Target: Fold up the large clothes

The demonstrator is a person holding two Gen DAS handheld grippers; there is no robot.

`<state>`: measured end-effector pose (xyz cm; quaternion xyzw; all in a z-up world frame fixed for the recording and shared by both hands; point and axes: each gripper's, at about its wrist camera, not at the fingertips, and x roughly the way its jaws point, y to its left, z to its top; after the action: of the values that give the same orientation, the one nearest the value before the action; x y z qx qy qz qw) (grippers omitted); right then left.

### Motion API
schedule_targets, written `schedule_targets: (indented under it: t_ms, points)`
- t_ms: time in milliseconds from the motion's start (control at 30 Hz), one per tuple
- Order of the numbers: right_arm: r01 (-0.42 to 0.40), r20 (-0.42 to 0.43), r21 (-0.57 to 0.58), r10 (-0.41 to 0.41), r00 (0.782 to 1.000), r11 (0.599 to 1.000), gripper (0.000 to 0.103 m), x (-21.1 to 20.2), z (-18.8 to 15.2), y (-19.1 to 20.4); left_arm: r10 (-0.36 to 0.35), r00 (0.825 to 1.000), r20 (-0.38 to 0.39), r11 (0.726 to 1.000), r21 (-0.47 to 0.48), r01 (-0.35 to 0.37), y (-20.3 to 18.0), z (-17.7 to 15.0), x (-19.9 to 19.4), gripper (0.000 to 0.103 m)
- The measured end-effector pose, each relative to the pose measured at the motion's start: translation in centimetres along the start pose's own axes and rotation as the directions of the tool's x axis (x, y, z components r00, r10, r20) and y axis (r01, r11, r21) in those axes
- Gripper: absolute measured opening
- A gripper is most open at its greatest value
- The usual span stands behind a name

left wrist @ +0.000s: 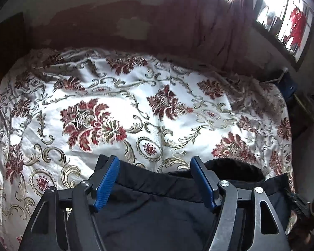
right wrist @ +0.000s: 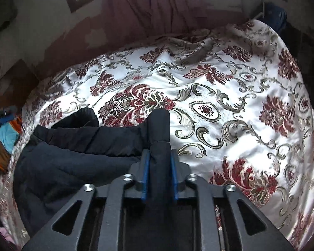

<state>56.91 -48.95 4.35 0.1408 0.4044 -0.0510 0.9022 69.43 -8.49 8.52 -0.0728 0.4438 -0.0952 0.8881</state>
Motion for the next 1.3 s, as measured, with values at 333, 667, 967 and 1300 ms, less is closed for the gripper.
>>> schedule_targets:
  t_ms: [333,667,967,1300]
  points:
    - [0.070,0.063,0.087,-0.075,0.995,0.994,0.067,-5.3,-1.3,-4.4,0.012,0.998,-0.060,0.994,0.107,-0.005,0.9,-7.0,-3.5,0.079]
    - [0.029,0.000,-0.262,-0.030,1.000,0.965,0.075,-10.2,-6.2,4.5,-0.052,0.984,-0.169,0.970,0.228,0.090,-0.3,-15.6,-6.5,0.079]
    - [-0.073,-0.080,-0.295,0.051,0.995,0.953,0.075,-7.6,-12.0,12.6,-0.036,0.972,-0.233,0.918,0.376,0.124,-1.4,-20.3,-6.3,0.079]
    - [0.150,-0.006,-0.034,-0.150,0.989,0.988,0.075,-1.3,-9.1,9.7,-0.107,0.980,-0.168,0.923,0.350,0.161,1.0,-17.3,-1.4,0.101]
